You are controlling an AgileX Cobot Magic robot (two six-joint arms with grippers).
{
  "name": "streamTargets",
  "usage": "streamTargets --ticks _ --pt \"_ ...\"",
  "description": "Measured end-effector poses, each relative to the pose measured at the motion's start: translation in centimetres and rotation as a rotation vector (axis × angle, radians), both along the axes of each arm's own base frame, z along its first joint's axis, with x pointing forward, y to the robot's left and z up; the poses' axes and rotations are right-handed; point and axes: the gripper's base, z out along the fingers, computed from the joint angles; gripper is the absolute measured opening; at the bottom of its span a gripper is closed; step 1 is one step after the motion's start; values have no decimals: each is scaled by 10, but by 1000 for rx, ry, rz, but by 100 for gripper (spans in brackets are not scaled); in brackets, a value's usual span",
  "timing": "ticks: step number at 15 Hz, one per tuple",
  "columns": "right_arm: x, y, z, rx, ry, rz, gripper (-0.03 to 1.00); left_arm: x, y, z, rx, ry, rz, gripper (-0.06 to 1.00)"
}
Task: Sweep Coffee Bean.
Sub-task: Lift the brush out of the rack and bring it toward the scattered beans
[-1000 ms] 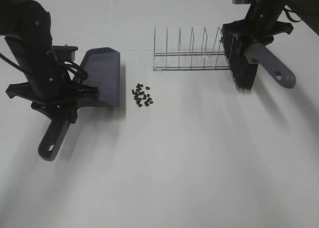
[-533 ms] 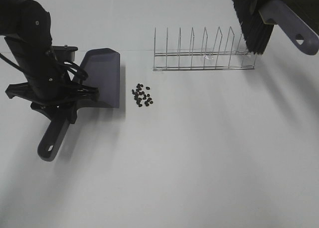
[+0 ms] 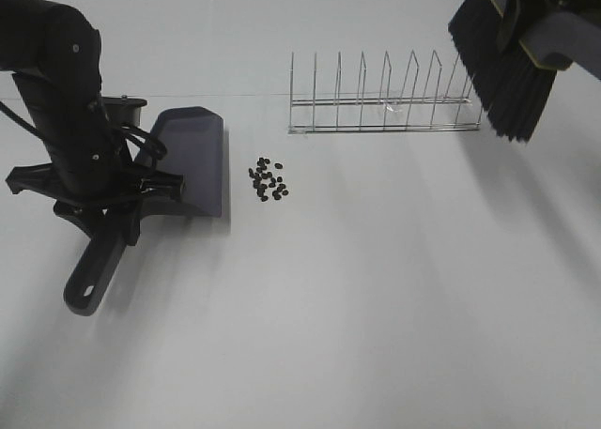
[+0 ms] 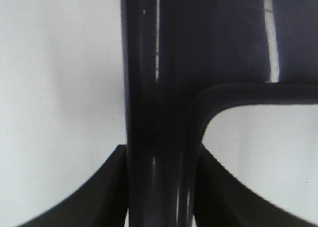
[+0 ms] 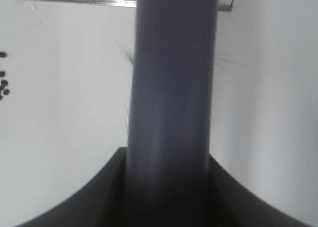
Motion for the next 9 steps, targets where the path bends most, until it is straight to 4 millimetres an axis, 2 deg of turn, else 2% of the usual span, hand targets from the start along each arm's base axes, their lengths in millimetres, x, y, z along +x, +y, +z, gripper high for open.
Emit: streamTargets --ticks 2,4,6,9 --pt "-4 0 -20 1 21 -3 27 -4 -4 -21 33 74 2 32" --pt "-7 0 -44 6 24 -8 27 -5 -8 -35 43 97 -4 32" --pt "-8 5 -57 19 6 -5 27 -9 -19 -41 51 110 -31 32" --pt "-7 38 -75 -28 3 66 27 -13 -26 -42 54 111 -41 32"
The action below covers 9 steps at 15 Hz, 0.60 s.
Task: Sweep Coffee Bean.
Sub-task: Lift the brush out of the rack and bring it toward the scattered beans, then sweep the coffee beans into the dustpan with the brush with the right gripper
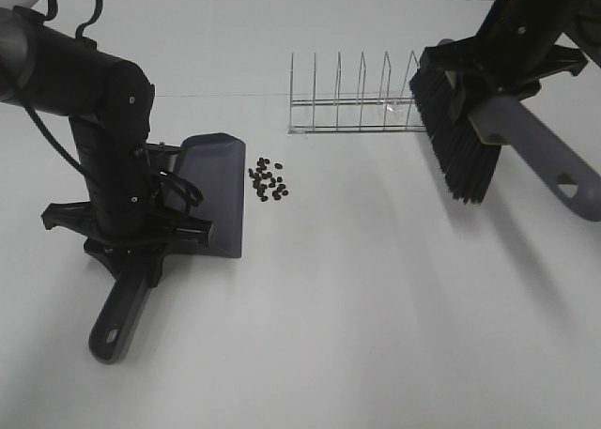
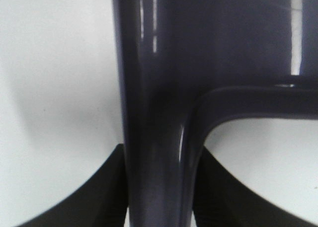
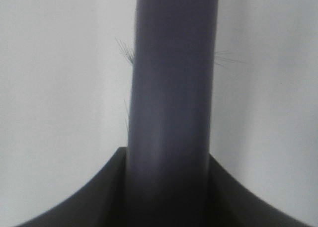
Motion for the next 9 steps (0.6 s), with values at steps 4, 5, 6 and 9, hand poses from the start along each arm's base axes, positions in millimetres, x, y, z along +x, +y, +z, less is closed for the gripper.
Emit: streamTargets --ticks 4,5,6,9 --pt "0 60 -46 -191 77 136 27 -1 -1 0 1 1 0 32" --pt "2 76 -52 -231 88 171 27 -1 -1 0 1 1 0 32" --pt "5 91 -56 -263 110 196 27 -1 -1 0 1 1 0 32" --pt "21 156 -79 -319 134 308 27 -1 -1 0 1 1 0 32"
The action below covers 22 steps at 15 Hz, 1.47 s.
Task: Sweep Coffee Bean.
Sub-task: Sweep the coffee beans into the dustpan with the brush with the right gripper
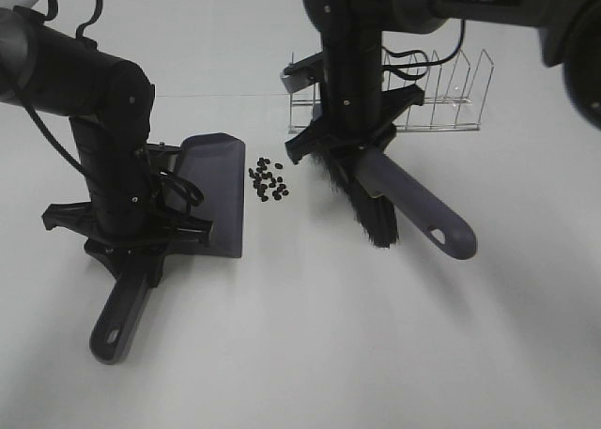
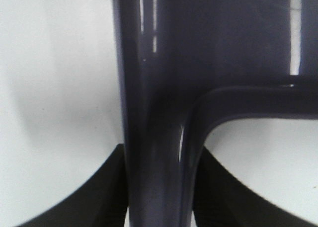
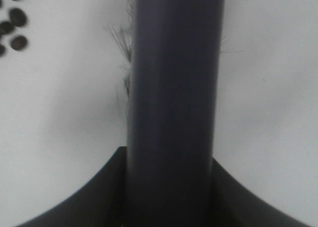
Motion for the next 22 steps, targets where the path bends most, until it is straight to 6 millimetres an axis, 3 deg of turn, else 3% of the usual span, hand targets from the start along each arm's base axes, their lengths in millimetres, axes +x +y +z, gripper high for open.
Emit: streamTargets --ticks 2,6,9,12,15,17,18,19,22 --pt "-1 22 -10 0 -2 49 27 0 0 0 0 0 0 32" --pt "-23 71 -31 8 30 152 27 0 0 0 -4 2 4 32" --pt "-40 97 -28 64 48 186 27 0 -1 0 -6 4 7 32" --pt "-37 112 -8 159 15 175 27 -1 -1 0 -8 9 10 32" --pt "-31 115 12 196 -39 167 27 -1 -1 0 -7 12 11 32" --pt "-31 113 37 209 -94 168 27 -1 -1 0 -7 12 11 32" --pt "-30 110 54 203 -139 176 27 -1 -1 0 -7 12 11 32" --pt "-28 101 85 204 -215 178 27 -1 -1 0 -7 12 11 32" --pt "-15 73 117 226 -279 124 27 -1 -1 0 -8 14 12 32"
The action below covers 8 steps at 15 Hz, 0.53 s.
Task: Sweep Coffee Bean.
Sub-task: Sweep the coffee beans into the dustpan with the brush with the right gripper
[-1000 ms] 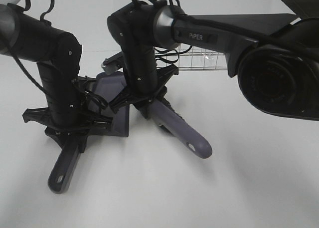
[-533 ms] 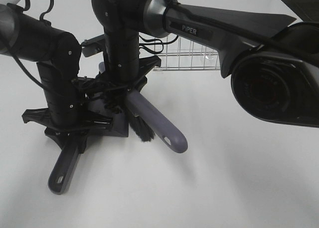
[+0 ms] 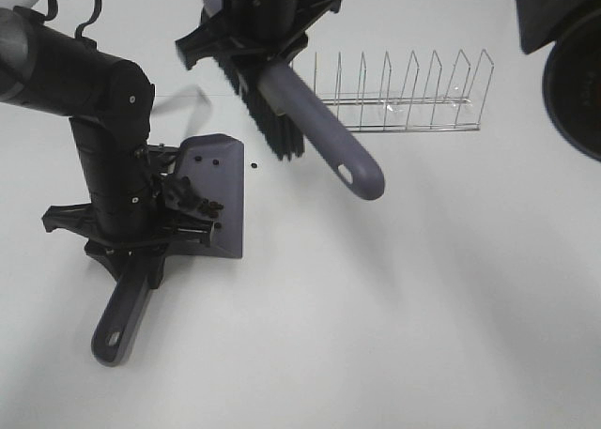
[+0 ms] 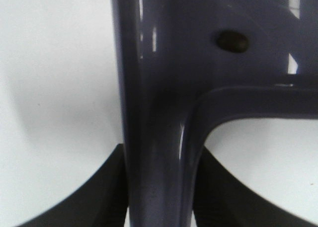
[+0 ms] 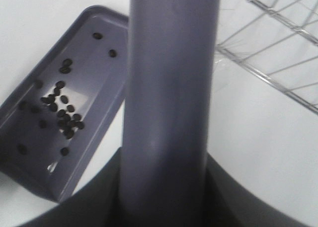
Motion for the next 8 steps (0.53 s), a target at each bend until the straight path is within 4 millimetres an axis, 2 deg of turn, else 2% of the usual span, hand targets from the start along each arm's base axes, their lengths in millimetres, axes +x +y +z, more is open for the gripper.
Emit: streamTargets --ticks 1,2,4,6,8 --pt "8 -17 11 12 -17 -35 27 0 0 0 0 1 0 32" --pt "22 -49 24 17 -38 -88 27 0 0 0 1 3 1 32" --pt "31 -93 38 15 -42 -169 27 0 0 0 1 4 1 32" --pt "33 -142 41 -13 -10 -247 27 0 0 0 1 4 1 32" --pt "29 -180 38 -42 34 -312 27 0 0 0 1 4 1 32"
